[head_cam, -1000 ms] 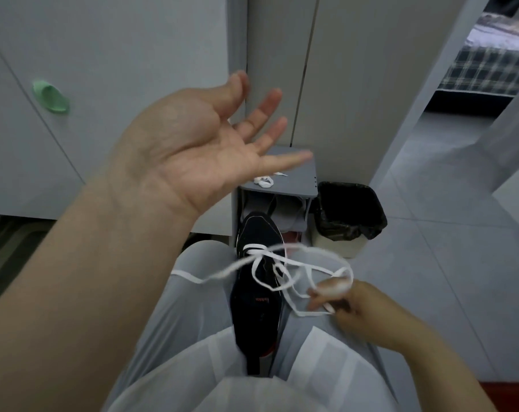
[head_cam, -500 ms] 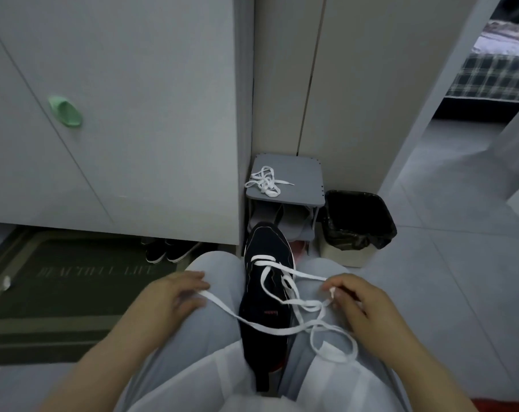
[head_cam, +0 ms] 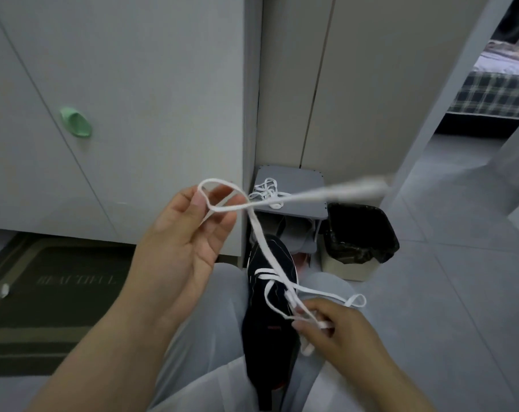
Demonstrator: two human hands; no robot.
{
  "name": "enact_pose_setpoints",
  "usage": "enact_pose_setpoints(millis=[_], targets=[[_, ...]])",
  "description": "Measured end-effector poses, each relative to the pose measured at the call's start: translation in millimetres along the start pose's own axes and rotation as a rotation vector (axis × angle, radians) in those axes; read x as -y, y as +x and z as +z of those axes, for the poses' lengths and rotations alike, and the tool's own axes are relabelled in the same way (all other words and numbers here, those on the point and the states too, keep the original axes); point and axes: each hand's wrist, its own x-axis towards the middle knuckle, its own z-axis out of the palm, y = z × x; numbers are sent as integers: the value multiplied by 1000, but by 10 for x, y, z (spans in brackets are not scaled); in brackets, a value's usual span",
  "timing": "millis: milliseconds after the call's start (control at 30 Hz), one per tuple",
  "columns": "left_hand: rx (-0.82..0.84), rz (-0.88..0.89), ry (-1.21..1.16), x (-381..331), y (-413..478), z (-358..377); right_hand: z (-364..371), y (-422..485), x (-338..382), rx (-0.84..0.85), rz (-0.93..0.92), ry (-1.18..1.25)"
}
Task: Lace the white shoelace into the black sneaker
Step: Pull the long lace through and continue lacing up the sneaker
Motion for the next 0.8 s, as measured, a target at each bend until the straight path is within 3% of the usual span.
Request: enact_pose_setpoints(millis=[133, 200, 267, 333, 400, 533, 600, 667, 733, 800], targets=[[-317, -70, -144, 80, 59, -353, -20, 75, -44, -27, -55, 40], [-401, -126, -12, 181, 77, -579, 24, 102, -58, 0, -75, 23], [-419, -195, 311, 325, 77, -785, 98, 122, -80, -32, -71, 38], [-349, -240, 645, 459, 48, -929, 139, 135, -68, -87, -59, 27], [-210, -274, 807, 534, 7, -1001, 154, 147, -32, -67, -26, -37], [195, -334, 1093, 535, -71, -964, 201, 225, 81, -17, -92, -306], [387, -292, 1365, 506, -72, -910, 230, 272, 139, -33, -149, -290], [472, -166, 1619, 466, -40, -840, 296, 296, 228, -72, -196, -232], [495, 22, 1686, 449, 2, -751, 392, 308, 333, -129, -299, -224], [535, 47, 1525, 495, 74, -616, 480, 287, 455, -50, -360, -157]])
